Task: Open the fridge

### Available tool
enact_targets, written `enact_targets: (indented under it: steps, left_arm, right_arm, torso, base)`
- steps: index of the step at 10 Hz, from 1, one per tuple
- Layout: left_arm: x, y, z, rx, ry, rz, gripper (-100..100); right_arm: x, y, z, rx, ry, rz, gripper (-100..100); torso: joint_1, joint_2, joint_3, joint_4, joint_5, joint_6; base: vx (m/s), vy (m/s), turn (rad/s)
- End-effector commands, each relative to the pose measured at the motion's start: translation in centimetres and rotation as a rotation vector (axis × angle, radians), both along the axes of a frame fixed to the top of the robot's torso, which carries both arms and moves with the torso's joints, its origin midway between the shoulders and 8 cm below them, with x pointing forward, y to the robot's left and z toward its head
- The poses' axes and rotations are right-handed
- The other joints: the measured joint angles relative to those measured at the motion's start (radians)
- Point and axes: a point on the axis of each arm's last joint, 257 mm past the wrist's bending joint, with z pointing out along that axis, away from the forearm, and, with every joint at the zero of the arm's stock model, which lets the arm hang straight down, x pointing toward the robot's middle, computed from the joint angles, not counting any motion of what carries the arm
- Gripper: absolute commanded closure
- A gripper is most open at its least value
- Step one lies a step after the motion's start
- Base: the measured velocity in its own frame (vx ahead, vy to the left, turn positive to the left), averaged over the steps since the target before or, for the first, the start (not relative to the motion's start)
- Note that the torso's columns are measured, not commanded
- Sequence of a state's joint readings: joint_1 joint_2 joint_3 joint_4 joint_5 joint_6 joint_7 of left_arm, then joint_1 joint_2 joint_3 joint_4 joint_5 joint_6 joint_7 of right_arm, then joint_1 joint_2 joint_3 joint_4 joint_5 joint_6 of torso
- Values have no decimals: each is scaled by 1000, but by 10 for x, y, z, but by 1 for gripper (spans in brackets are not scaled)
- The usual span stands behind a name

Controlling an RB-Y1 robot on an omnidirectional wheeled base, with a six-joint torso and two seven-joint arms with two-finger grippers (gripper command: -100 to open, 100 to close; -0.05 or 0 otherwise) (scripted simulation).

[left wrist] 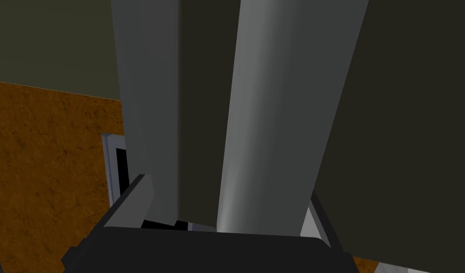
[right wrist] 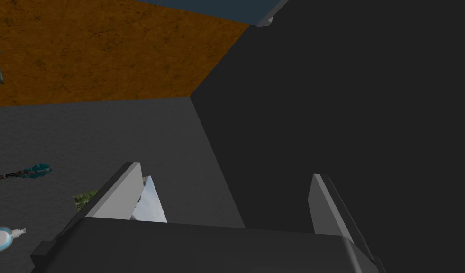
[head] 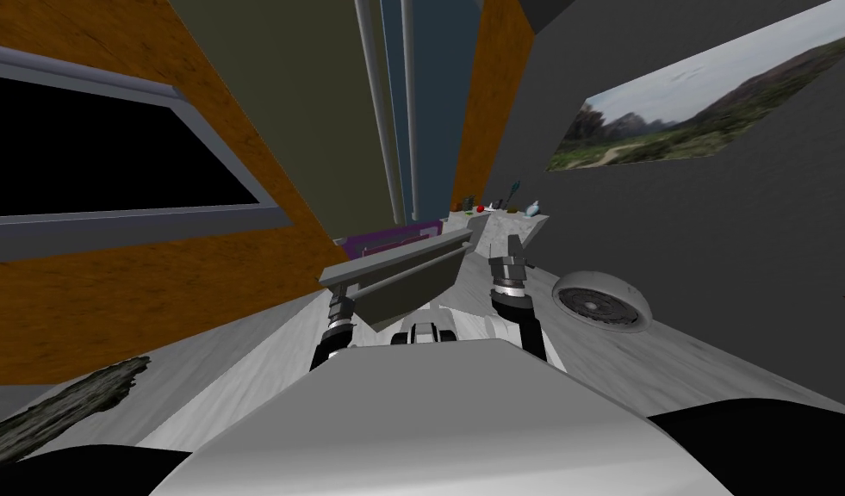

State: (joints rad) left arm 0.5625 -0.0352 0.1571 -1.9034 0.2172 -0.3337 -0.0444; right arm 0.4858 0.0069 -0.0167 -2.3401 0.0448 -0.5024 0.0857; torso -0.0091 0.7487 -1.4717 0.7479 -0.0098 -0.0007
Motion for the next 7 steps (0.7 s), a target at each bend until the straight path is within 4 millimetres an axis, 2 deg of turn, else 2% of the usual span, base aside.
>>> enact_targets:
  steps: [1, 2, 7]
  left_arm:
    - [-1, -1, 1, 1, 1, 0, -100]
    - [-1, -1, -2, -2, 9, 1, 0]
    - [-4, -1, -14, -12, 38, 2, 0]
  right_arm:
    - [0, 0, 0, 0, 0, 0, 0]
    - [0, 0, 0, 0, 0, 0, 0]
    - [0, 0, 0, 0, 0, 0, 0]
  torso:
    - [-1, 0, 0, 0, 0, 0]
    - [1, -1, 0, -2, 2, 0]
    - [8, -10, -4, -9, 8, 1]
  base:
    - [5, 4, -4]
    - [0, 0, 0]
    - [0, 0, 0]
